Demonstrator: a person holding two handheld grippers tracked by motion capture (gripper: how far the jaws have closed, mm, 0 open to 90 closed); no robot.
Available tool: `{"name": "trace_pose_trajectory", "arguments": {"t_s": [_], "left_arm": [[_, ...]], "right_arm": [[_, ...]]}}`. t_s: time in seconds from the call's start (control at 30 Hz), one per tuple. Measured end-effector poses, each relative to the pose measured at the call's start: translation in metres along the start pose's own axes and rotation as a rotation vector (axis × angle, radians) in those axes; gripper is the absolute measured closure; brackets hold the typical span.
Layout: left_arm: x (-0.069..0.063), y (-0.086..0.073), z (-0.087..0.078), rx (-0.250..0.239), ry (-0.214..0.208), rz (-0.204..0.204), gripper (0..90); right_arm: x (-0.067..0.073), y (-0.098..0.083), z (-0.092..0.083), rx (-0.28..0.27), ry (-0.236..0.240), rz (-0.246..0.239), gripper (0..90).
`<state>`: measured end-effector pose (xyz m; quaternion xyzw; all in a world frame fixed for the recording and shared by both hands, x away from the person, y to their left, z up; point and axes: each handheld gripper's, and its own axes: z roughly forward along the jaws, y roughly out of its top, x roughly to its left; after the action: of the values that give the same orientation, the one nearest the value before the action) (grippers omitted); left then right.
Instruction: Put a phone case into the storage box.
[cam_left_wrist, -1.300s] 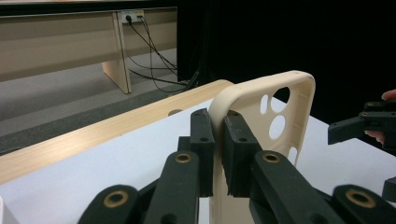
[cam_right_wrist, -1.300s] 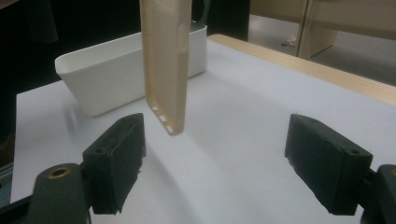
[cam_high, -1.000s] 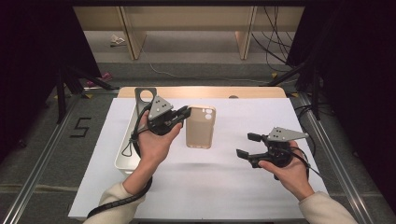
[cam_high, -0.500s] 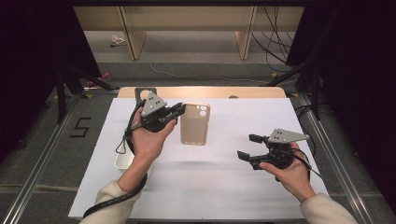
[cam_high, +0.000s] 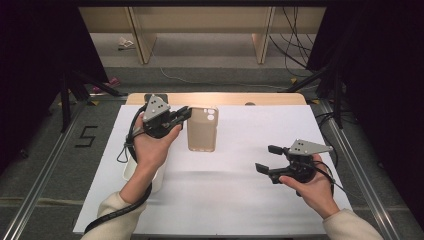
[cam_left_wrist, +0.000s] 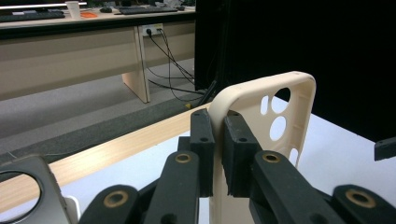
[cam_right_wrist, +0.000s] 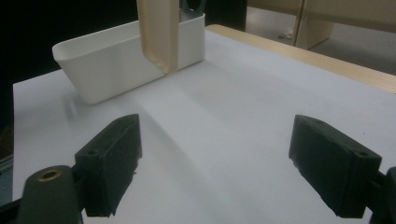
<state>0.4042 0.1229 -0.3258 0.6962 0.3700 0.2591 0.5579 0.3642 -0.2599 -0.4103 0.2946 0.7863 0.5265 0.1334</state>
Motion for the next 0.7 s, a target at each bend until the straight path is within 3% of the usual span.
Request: {"name": "trace_pose_trajectory", "arguments": {"t_s": [0.7], "left_arm": [[0.027,0.007,-0.013,-0.012,0.031,-0.001,83.2]], "right_arm": [[0.0,-0.003,-0.005,-0.005,-0.007,0.007,17.9]]}}
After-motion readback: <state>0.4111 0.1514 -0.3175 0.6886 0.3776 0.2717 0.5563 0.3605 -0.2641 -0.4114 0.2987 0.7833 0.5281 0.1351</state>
